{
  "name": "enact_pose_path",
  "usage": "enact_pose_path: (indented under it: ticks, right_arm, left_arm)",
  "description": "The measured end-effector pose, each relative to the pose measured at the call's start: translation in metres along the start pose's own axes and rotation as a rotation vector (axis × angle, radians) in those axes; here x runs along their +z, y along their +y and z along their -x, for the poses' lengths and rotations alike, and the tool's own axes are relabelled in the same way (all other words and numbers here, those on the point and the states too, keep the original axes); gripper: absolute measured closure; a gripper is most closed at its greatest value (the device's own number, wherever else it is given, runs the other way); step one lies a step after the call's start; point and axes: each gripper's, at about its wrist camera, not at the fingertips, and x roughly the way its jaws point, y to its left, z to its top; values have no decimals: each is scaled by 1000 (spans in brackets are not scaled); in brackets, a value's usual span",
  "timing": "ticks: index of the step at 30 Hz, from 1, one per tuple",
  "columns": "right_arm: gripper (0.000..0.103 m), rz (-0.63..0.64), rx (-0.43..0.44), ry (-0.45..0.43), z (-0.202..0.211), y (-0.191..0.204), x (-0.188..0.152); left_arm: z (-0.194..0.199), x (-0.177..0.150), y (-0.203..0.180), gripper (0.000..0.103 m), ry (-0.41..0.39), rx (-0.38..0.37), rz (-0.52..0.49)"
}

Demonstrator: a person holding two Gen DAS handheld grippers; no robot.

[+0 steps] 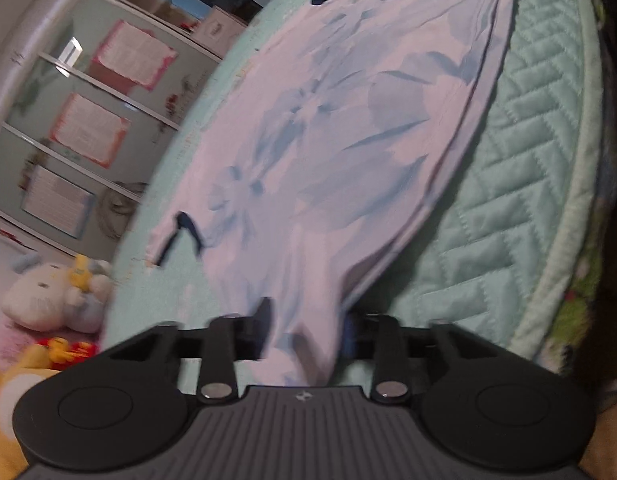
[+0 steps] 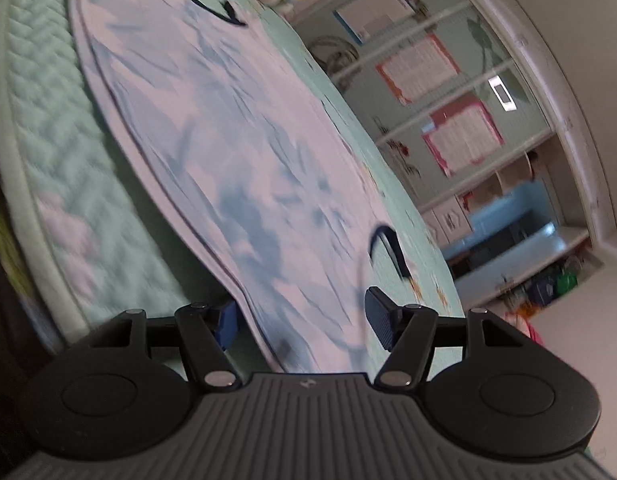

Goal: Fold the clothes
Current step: 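Pinch the shirt hem edge with both grippers and pull it straight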

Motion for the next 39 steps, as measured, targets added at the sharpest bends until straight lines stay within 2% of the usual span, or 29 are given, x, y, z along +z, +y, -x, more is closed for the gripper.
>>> enact_pose_path:
  ticks: [6, 8, 9, 10, 11, 12, 13, 20, 32, 37, 39]
  right_arm:
    - [40, 29, -18, 46, -13, -18, -19]
    - [41, 31, -18, 61, -18, -22, -23]
    - [49, 28, -8, 71, -19, -23, -24]
    - [65, 27, 4, 83, -21, -24, -25]
    - [76, 28, 12, 96, -23, -24, -26]
    - [100, 30, 19, 111, -25, -23, -27]
    - [103, 32, 26, 126, -27, -23, -28]
    - [103, 15, 42, 148, -18, -27, -29]
    - [103, 3, 36, 164, -24, -23, -34]
    - [103, -7, 45, 165, -24, -23, -36]
    - [103, 5, 49, 164, -23, -23, -36]
  left_arm:
    - [-2, 0, 14, 50, 12, -59, 9]
    - [-2, -2, 17, 65, 21, -83, 14]
    - [-2, -4, 16, 90, 28, -89, 9]
    - [-2, -7, 14, 99, 33, -92, 0]
    - [-2, -10, 11, 99, 39, -94, -9]
    - [-1, -13, 9, 99, 44, -97, -17]
    - [-1, -15, 9, 100, 46, -100, -16]
    - [6, -19, 18, 100, 36, -121, -19]
    - [4, -26, 2, 100, 18, -82, -141]
    - [9, -29, 0, 101, 16, -62, -96]
    - [12, -31, -3, 100, 15, -45, -110]
